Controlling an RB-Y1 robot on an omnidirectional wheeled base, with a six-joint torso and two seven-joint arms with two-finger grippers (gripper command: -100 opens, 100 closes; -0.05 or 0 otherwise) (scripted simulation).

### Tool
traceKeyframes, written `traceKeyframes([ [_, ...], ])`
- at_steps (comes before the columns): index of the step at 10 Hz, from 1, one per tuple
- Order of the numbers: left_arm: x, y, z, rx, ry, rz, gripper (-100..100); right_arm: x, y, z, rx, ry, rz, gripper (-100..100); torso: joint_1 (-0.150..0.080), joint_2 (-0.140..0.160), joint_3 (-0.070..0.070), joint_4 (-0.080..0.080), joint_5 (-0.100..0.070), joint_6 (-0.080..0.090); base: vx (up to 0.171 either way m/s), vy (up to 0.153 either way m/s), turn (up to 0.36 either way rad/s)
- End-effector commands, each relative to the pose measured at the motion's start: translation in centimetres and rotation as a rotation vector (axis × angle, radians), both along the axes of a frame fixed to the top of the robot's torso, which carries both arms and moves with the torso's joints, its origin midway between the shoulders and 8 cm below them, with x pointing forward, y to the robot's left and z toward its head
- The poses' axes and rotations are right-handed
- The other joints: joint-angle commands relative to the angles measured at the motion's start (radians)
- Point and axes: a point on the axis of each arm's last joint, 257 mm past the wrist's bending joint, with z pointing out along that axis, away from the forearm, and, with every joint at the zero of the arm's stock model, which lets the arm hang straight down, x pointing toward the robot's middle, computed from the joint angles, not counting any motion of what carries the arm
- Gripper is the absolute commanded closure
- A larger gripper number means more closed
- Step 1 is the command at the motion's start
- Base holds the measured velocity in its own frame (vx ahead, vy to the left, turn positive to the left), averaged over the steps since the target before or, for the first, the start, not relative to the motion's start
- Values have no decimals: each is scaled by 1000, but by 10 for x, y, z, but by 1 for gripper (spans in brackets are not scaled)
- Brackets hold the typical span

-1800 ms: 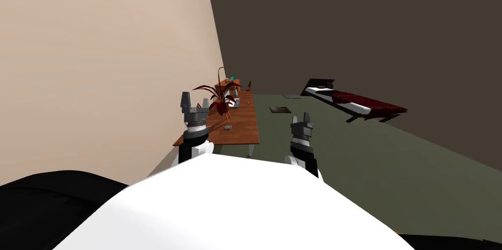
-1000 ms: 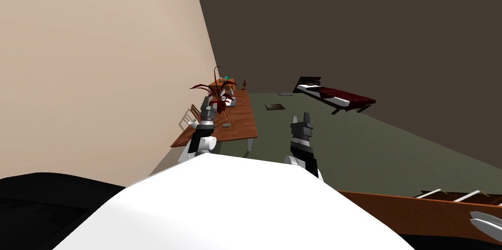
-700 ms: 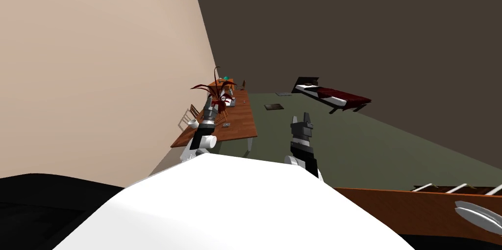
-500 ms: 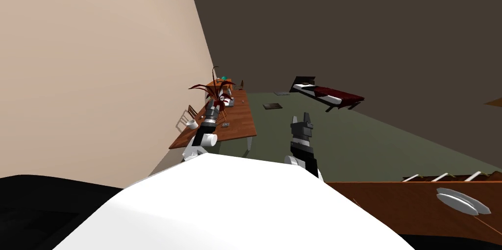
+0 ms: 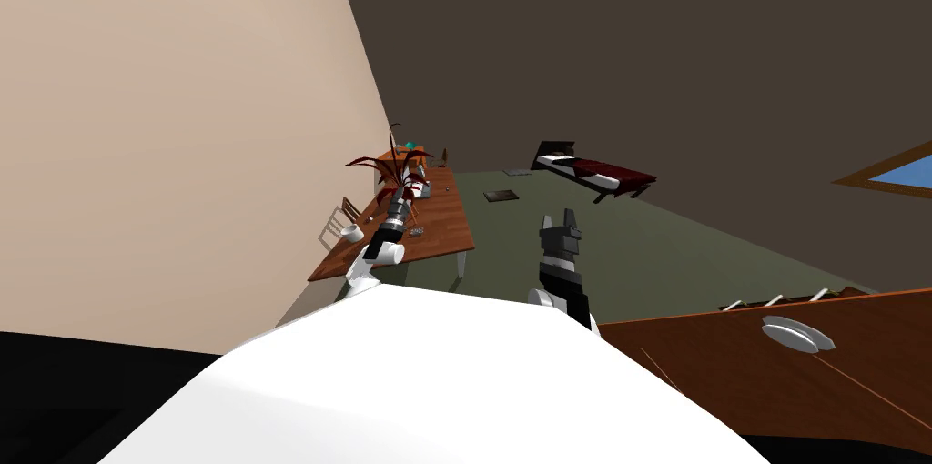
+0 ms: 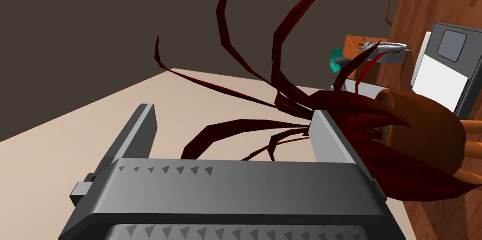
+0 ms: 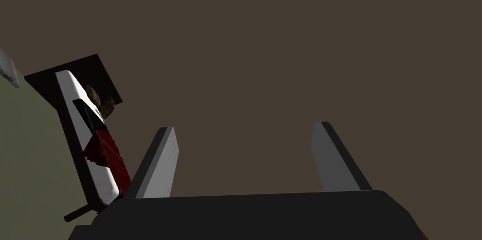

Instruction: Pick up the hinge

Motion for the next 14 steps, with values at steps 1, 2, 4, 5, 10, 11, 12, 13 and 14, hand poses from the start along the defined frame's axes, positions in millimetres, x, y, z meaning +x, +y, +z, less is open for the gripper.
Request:
traceKeyframes([
  [1, 8, 5, -17, -9, 48, 4, -100, 0, 0, 0, 0, 0, 0, 0, 0, 0, 0, 0, 0, 0, -26, 17, -67],
  [2, 22, 11, -23, -16, 82, 3, -100, 0, 0, 0, 0, 0, 0, 0, 0, 0, 0, 0, 0, -1, -35, 19, -134],
  [4, 37, 20, -45, -29, 150, 10, -100, 0, 0, 0, 0, 0, 0, 0, 0, 0, 0, 0, 0, -1, -29, 21, -109],
  [5, 38, 23, -58, -33, 178, 15, -100, 0, 0, 0, 0, 0, 0, 0, 0, 0, 0, 0, 0, 0, -22, 18, -58],
  [10, 73, 50, -98, -72, 331, 37, -100, 0, 0, 0, 0, 0, 0, 0, 0, 0, 0, 0, 0, -1, -24, 20, -94],
  [11, 71, 53, -117, -80, 376, 46, -100, 0, 0, 0, 0, 0, 0, 0, 0, -1, 0, 0, 0, 0, -16, 22, -84],
  [12, 71, 55, -122, -81, 385, 48, -100, 0, 0, 0, 0, 0, 0, 0, 0, -1, 0, 0, 0, -1, -8, 6, -12],
  [13, 82, 60, -121, -94, 412, 50, -100, 0, 0, 0, 0, 0, 0, 0, -1, -1, -1, 0, 0, -1, -19, 6, -114],
  [14, 79, 64, -136, -100, 441, 59, -100, 0, 0, 0, 0, 0, 0, 0, -1, -1, -1, 0, 0, 0, -16, 15, -89],
])
